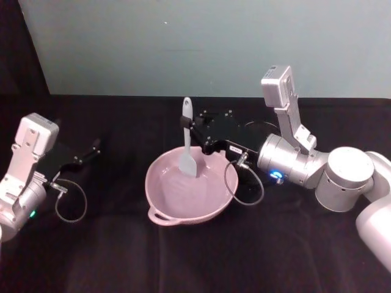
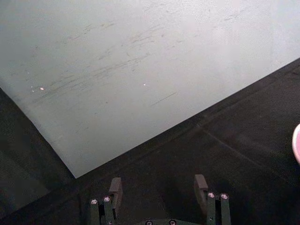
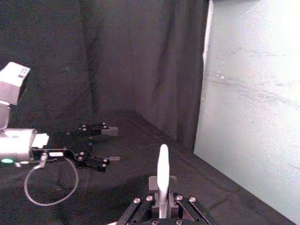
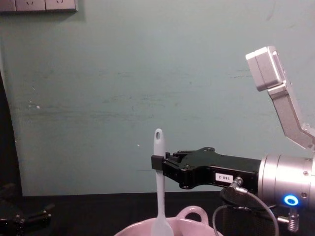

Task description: Use the one hand to pick up the spoon and stir the clear water in the bowl.

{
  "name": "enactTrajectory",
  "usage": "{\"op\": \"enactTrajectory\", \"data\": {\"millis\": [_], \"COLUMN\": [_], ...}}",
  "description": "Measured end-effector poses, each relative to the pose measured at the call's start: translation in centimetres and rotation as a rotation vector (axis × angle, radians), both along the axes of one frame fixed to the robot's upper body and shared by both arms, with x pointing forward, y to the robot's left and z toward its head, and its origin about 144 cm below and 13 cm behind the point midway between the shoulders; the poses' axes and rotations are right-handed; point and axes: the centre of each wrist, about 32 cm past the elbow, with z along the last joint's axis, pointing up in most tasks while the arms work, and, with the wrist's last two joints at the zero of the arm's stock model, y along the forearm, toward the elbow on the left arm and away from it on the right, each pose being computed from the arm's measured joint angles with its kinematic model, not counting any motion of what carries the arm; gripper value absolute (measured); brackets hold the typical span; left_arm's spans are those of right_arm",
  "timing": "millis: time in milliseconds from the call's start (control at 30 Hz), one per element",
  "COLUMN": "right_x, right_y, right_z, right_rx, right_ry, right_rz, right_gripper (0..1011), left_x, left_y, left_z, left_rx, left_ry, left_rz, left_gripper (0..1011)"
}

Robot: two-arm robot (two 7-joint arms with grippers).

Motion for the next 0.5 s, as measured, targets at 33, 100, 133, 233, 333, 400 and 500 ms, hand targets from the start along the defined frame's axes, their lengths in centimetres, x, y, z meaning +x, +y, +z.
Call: {"op": "enactTrajectory", "data": {"millis": [33, 100, 133, 233, 333, 400, 500], "right_x": [-0.1, -0.2, -0.4, -0.8, -1.2, -1.8, -2.4], "right_y": [-0.1, -0.2, -0.4, -0.8, -1.2, -1.6, -2.1], "right_z": [-0.1, -0.1, -0.2, -0.1, -0.1, 0.0, 0.0], "right_rx": [-0.003, -0.008, -0.013, -0.019, -0.024, -0.027, -0.023], "right_ry": [-0.009, -0.018, -0.025, -0.031, -0.03, -0.023, -0.003], "right_rz": [-0.009, -0.015, -0.018, -0.019, -0.011, 0.007, 0.034], "right_gripper": [110, 110, 110, 110, 110, 110, 110], "left_x": [0.0, 0.0, 0.0, 0.0, 0.0, 0.0, 0.0], "left_y": [0.0, 0.0, 0.0, 0.0, 0.0, 0.0, 0.0], "left_z": [0.0, 0.0, 0.0, 0.0, 0.0, 0.0, 0.0], "left_rx": [0.0, 0.0, 0.0, 0.0, 0.0, 0.0, 0.0], "left_ry": [0.0, 0.0, 0.0, 0.0, 0.0, 0.0, 0.0], "left_rz": [0.0, 0.0, 0.0, 0.0, 0.0, 0.0, 0.0], "left_gripper": [1011, 1011, 1011, 1011, 1011, 1011, 1011]}}
